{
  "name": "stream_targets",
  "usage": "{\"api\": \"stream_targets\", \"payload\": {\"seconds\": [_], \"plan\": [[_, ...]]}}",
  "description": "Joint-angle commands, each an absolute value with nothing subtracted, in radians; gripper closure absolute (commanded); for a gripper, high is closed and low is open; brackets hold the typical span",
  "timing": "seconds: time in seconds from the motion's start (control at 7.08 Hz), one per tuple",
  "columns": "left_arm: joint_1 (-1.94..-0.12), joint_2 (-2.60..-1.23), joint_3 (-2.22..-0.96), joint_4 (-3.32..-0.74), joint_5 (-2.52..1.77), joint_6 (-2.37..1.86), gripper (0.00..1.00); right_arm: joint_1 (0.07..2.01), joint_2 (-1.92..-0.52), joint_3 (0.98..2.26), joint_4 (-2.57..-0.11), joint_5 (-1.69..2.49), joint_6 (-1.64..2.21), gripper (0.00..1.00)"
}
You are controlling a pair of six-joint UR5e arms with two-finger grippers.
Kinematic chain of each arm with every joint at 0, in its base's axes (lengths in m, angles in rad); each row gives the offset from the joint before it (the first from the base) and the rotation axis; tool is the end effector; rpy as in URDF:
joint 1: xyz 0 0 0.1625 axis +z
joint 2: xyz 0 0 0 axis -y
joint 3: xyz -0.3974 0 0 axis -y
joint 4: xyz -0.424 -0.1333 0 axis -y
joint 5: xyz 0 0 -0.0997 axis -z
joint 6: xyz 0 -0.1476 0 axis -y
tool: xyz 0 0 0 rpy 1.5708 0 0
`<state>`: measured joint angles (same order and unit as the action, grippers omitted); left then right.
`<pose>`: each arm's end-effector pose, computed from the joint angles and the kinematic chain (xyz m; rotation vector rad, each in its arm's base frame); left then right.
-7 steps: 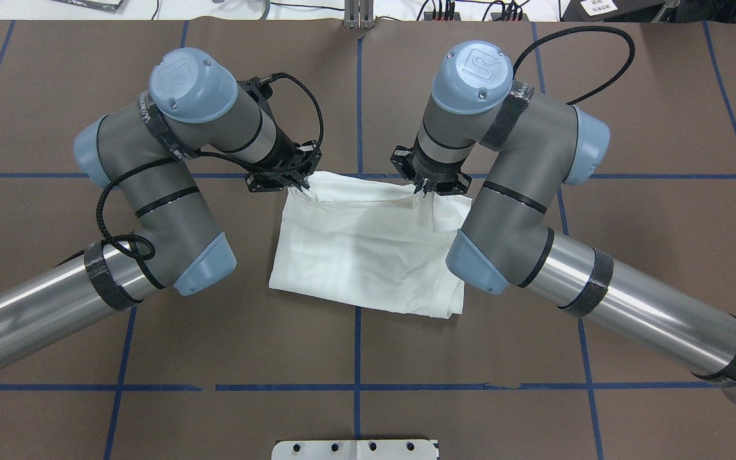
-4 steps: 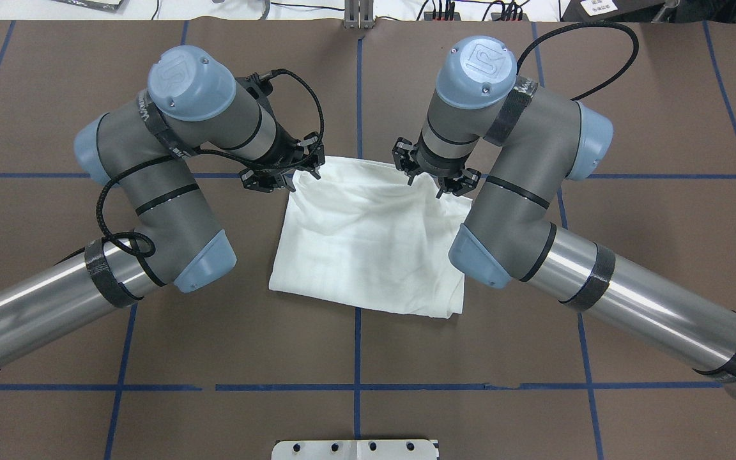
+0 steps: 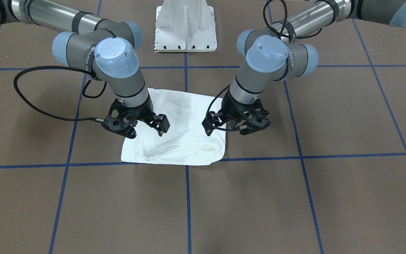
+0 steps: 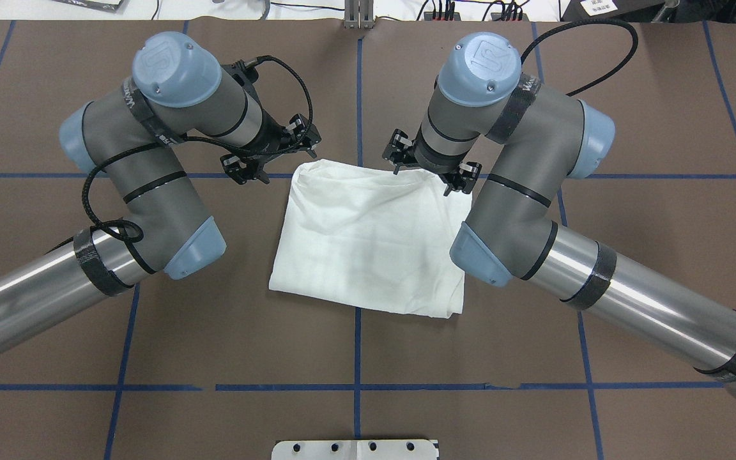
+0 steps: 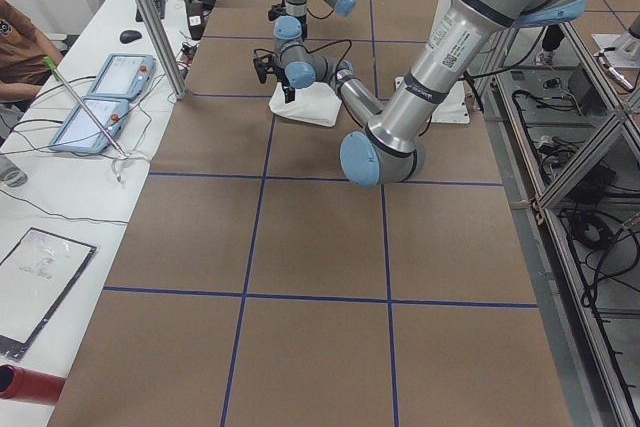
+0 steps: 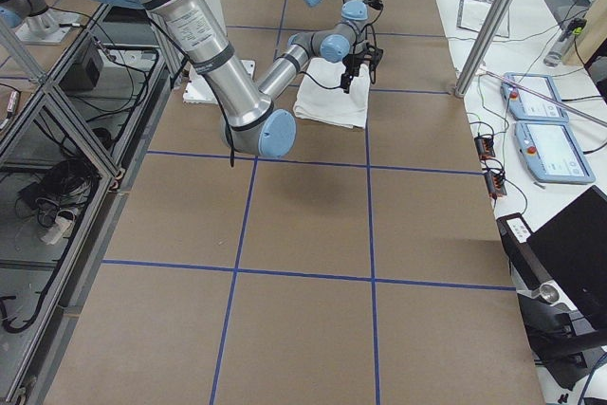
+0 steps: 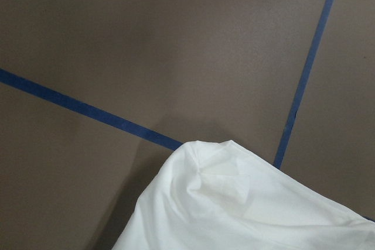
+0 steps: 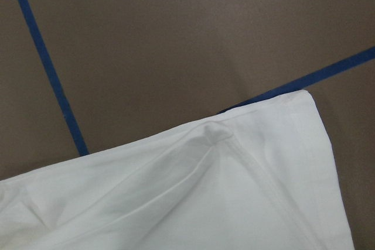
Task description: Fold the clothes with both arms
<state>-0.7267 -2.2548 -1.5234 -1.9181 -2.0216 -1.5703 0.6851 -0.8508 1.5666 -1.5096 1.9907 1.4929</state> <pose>0.5206 -0.5551 0.2090 -0.0431 1.0575 -0.4363 -0.5326 -0.5296 0.2092 -0.0854 -0.8640 0.4059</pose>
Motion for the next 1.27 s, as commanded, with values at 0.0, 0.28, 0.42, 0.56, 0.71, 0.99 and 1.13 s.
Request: {"api": "stream_targets", "payload": {"seconds": [0.0, 0.28, 0.42, 0.56, 0.71, 0.99, 1.13], "plan": [[-0.764, -2.17, -1.586, -1.913, -2.025, -1.46, 0.0, 0.681, -0.862, 1.583, -1.506, 1.98, 1.371, 0.0], [-0.877, -2.003, -1.71, -1.899, -2.031, -1.181, 0.0, 0.788, -0.931, 1.616, -1.513, 1.994, 1.168, 0.0], [-0.955, -1.943, -1.726, -1.899, -2.034, -1.064, 0.0, 0.864, -1.001, 1.658, -1.519, 2.003, 1.019, 0.0], [-1.035, -1.89, -1.726, -1.898, -2.051, -0.942, 0.0, 0.961, -1.053, 1.664, -1.535, 2.085, 0.876, 0.0], [-1.134, -1.84, -1.726, -1.898, -2.113, -0.799, 0.0, 1.089, -1.139, 1.681, -1.537, 2.185, 0.709, 0.0], [-1.303, -1.722, -1.724, -1.879, -2.164, -0.505, 0.0, 1.28, -1.308, 1.681, -1.539, 2.285, 0.379, 0.0], [-1.39, -1.703, -1.724, -1.812, -2.181, -0.322, 0.0, 1.339, -1.375, 1.693, -1.537, 2.319, 0.294, 0.0]]}}
